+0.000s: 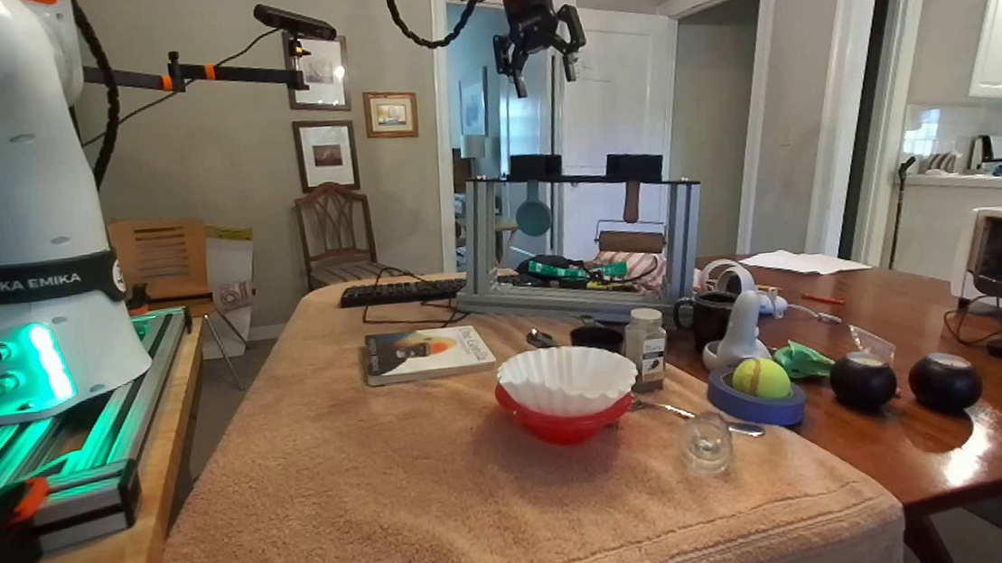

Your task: Remove the wooden roller from the silver platform and use it to push some of the items on the right side of the table forward

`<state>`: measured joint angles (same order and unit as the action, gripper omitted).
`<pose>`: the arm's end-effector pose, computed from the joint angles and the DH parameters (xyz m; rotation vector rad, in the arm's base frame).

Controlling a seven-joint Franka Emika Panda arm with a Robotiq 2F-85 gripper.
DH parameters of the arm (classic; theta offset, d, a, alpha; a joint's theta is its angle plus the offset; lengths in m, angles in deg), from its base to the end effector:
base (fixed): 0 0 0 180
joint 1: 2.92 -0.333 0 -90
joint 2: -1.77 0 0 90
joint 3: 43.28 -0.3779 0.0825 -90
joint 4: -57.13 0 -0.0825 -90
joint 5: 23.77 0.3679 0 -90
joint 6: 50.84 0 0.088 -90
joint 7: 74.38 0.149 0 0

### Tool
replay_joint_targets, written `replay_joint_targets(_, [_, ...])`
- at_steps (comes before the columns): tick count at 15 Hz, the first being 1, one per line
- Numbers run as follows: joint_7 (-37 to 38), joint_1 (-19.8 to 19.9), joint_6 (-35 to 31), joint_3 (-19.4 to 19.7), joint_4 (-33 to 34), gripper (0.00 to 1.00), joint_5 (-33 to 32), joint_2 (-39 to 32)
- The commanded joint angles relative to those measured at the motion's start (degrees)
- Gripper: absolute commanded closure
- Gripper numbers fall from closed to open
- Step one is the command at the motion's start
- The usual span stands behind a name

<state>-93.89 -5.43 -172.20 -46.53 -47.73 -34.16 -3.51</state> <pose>0.6050 0.0451 0.5247 2.8508 0.7578 0.2598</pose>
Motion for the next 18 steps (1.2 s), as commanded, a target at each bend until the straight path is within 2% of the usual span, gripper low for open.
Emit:
replay_joint_targets(1, [-7.0, 0.4, 2.4, 0.0, 5.6, 0.00, 0.0, -3.8])
replay_joint_targets(4, [-16.0, 0.4, 9.2, -0.6, 15.0, 0.00, -0.3, -9.3])
replay_joint_targets(8, [-24.0, -0.9, 18.2, -1.2, 28.0, 0.00, -5.2, -17.5])
replay_joint_targets(12, [-33.8, -0.9, 16.9, -1.7, 39.9, 0.00, -6.4, -26.6])
replay_joint_targets(18, [-30.6, -1.8, 16.0, 1.2, 55.6, 0.00, -6.5, -38.5])
